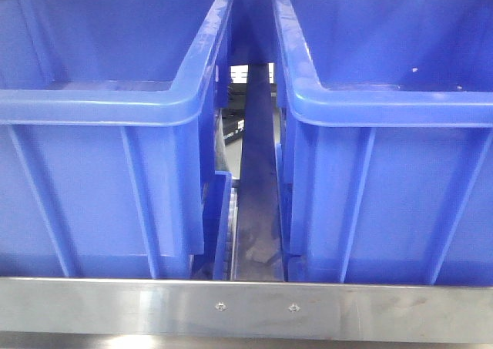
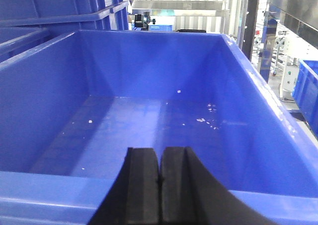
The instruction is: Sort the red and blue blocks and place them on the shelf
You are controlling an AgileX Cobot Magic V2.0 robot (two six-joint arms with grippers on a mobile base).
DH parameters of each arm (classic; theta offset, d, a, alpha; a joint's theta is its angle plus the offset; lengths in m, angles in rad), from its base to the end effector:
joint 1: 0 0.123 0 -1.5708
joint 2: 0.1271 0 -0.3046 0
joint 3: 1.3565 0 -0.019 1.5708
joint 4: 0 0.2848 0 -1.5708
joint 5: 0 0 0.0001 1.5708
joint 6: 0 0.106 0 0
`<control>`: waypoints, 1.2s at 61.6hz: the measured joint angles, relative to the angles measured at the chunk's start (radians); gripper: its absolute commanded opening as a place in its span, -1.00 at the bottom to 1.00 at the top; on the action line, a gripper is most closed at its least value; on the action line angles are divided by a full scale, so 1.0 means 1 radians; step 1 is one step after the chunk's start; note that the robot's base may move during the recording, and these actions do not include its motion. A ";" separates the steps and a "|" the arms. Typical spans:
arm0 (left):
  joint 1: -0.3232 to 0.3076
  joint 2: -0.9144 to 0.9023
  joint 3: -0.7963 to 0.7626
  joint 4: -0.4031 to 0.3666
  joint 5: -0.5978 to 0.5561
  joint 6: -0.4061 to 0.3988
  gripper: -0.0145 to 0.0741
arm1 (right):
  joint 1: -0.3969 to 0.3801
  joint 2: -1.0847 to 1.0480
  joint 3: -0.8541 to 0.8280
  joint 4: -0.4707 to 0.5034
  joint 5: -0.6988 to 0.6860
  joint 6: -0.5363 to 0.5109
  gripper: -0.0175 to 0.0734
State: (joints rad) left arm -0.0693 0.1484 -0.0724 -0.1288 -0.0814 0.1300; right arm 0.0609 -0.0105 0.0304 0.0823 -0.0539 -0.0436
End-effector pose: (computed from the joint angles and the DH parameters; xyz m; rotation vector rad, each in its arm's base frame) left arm 0.0969 -0.0056 0.2377 0.0440 1.4784 -0.0472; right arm 0.0855 0.0047 0.2092 -0.0126 1.4502 0.0782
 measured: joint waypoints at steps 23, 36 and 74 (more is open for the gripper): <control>0.000 -0.153 0.078 0.007 0.081 -0.015 -0.39 | 0.000 0.000 0.000 0.000 -0.002 -0.002 -0.49; 0.000 -0.153 0.078 0.004 0.094 -0.015 -0.39 | 0.000 0.000 0.000 0.000 -0.002 -0.002 -0.49; 0.000 -0.153 0.078 0.003 0.095 -0.015 -0.39 | 0.000 0.000 0.000 0.000 -0.002 -0.002 -0.49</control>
State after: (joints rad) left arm -0.0693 -0.0047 0.0053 -0.1261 0.0140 0.1152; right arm 0.0609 -0.0105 0.0304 0.0823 -0.0560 -0.0455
